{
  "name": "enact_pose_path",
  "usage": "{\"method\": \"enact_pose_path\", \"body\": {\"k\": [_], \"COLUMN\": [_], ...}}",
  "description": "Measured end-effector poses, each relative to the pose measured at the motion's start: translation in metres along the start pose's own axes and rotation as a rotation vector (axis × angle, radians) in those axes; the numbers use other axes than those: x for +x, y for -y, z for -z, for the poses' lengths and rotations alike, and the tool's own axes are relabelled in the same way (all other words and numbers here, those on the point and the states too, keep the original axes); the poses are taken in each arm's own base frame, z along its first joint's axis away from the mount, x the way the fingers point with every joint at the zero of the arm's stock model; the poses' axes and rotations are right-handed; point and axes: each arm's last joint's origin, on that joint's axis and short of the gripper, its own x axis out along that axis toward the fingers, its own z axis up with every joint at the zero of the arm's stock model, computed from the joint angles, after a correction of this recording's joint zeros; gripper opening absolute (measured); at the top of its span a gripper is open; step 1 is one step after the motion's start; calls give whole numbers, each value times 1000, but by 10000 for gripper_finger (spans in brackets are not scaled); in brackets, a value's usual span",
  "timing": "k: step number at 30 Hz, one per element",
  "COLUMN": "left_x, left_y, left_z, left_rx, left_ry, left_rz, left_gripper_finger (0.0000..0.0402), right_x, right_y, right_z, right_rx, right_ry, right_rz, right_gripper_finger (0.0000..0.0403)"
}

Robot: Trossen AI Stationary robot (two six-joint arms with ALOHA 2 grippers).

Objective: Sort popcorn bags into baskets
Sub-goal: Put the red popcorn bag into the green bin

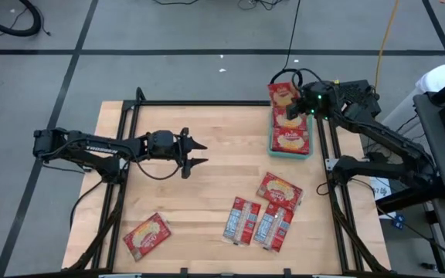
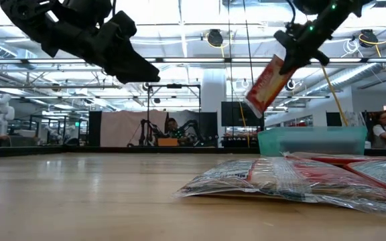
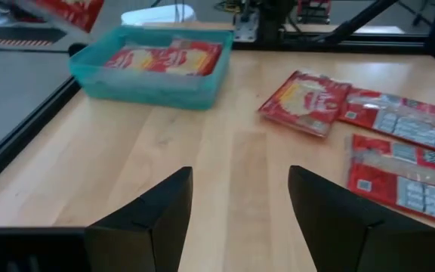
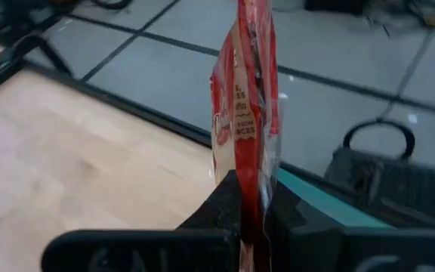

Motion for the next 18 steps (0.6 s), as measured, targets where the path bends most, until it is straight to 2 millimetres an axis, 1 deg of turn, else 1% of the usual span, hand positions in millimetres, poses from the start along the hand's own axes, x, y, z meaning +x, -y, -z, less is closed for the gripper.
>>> {"method": "enact_pose_path", "body": {"k": [4,8,12,18], "left_x": [0,0,0,0], "left_y": [5,9,13,14], "left_z": [0,0,0,1], "left_rx": [7,14,19,22], "left_ry": [3,3,1,-8], "left_rz": [19,36,50,55], "left_gripper_finger": [223,223,223,223], "right_x": [11,24,32,35], "right_y": [13,21,26,28], "right_z": [11,28,42,50], "right_rx": [110,162,192,221], "right_ry": [-21,-66,-100,-108], "right_rz": [42,1,21,26], "right_gripper_finger": [8,8,8,8]}}
